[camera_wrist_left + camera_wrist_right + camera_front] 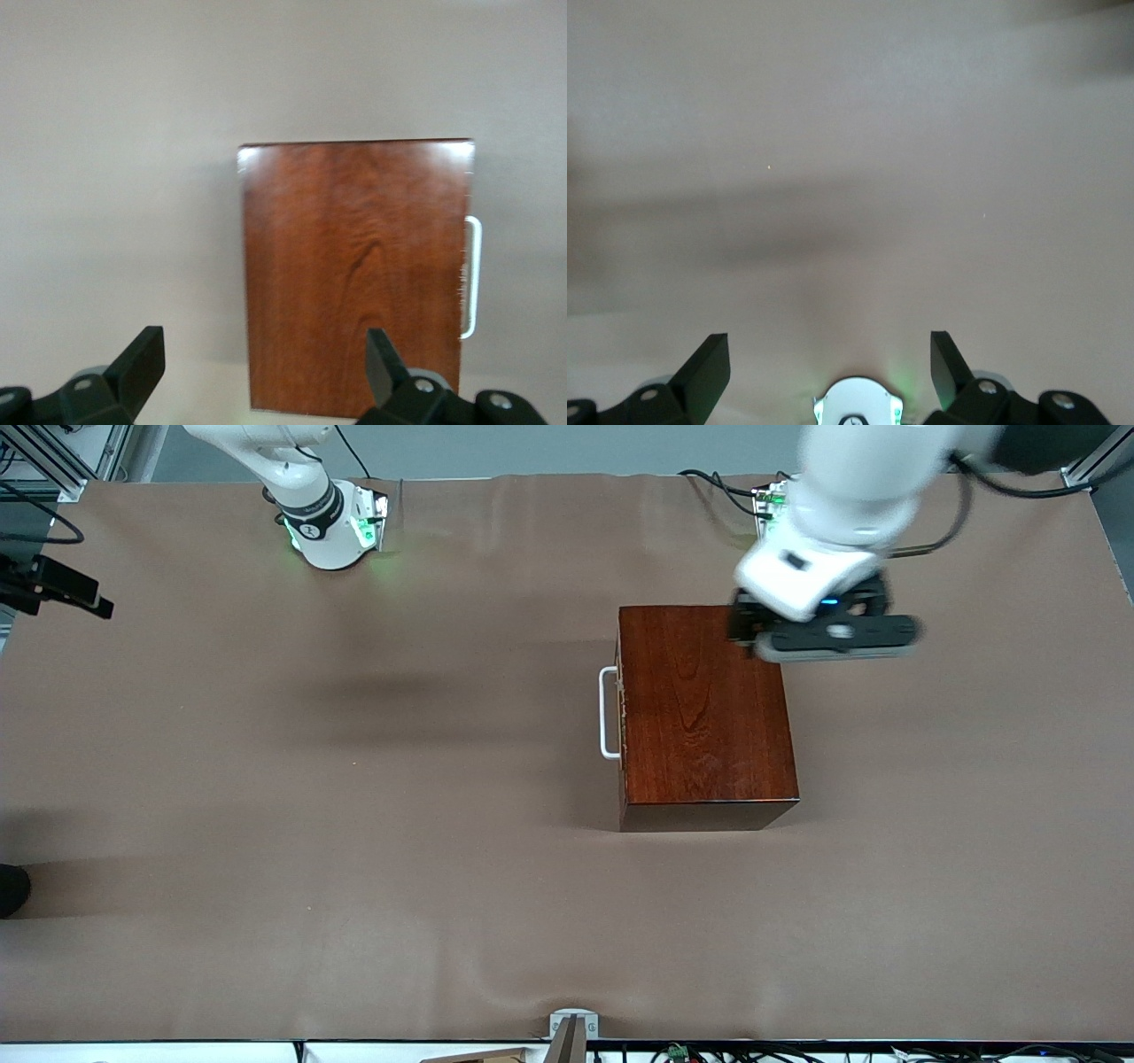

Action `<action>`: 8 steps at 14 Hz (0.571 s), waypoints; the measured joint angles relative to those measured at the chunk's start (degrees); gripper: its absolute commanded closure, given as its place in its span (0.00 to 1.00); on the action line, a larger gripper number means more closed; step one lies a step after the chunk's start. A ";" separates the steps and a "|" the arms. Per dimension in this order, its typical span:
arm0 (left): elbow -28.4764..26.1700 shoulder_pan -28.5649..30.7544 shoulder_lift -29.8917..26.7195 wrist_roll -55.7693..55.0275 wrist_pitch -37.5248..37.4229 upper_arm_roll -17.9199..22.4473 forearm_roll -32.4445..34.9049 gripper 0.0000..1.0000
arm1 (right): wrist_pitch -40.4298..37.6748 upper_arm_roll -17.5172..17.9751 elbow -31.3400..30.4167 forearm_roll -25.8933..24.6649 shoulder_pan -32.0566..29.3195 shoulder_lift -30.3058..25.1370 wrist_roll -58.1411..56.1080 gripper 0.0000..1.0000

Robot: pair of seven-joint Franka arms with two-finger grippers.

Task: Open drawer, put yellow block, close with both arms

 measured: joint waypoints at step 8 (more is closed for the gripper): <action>-12.83 0.20 -7.31 28.67 6.33 23.02 -11.37 0.00 | 5.04 0.26 -1.34 0.02 1.37 1.98 -0.45 0.00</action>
